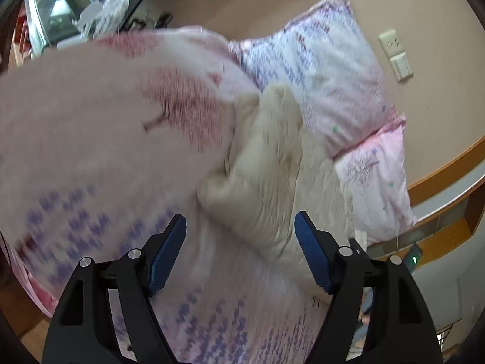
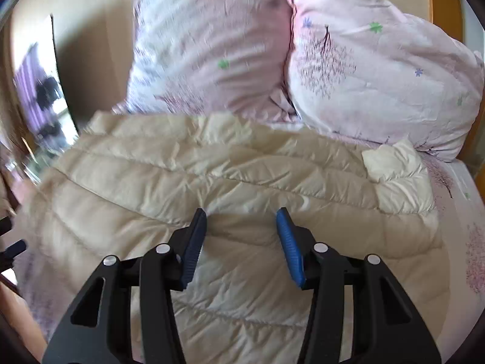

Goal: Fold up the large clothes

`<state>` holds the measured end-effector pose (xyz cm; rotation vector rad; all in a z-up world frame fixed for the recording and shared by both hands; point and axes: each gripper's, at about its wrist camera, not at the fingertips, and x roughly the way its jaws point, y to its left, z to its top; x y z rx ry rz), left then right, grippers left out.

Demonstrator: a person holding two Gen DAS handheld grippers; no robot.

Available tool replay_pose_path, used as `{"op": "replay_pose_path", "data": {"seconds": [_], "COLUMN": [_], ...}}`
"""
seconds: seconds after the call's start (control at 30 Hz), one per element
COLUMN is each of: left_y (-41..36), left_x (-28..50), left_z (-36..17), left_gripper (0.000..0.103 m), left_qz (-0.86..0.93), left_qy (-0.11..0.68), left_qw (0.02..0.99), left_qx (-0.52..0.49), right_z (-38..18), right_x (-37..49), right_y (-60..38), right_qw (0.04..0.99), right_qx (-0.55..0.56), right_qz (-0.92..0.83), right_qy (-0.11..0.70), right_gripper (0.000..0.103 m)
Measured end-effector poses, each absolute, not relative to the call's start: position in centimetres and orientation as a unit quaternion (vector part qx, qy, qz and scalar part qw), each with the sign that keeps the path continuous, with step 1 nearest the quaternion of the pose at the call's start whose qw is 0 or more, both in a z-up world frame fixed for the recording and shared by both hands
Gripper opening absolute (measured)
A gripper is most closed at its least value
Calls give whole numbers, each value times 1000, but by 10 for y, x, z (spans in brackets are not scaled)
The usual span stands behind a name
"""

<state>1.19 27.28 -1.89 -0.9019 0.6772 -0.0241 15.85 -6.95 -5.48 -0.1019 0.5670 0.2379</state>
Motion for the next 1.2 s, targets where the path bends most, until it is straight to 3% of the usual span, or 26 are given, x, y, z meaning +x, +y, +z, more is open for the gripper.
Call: {"op": "replay_pose_path", "data": {"seconds": [0.33, 0.8, 1.03, 1.2], "left_y": [252, 246, 238, 229], "left_x": [47, 73, 80, 75], "left_z": [-30, -32, -32, -8], "left_gripper": [74, 73, 39, 29], "left_qz": [-12, 34, 21, -4], "left_qy": [325, 300, 289, 256], "left_qw": [836, 839, 845, 868], "left_qx": [-442, -452, -449, -427], "right_z": [-83, -91, -93, -94], "right_x": [178, 176, 176, 177], "right_y": [-60, -49, -47, -48], "right_qw": [941, 945, 946, 945], "right_qx": [-71, -103, -108, -108], "right_qz": [87, 61, 54, 54], "right_qy": [319, 305, 302, 304], "right_gripper": [55, 56, 56, 56]}}
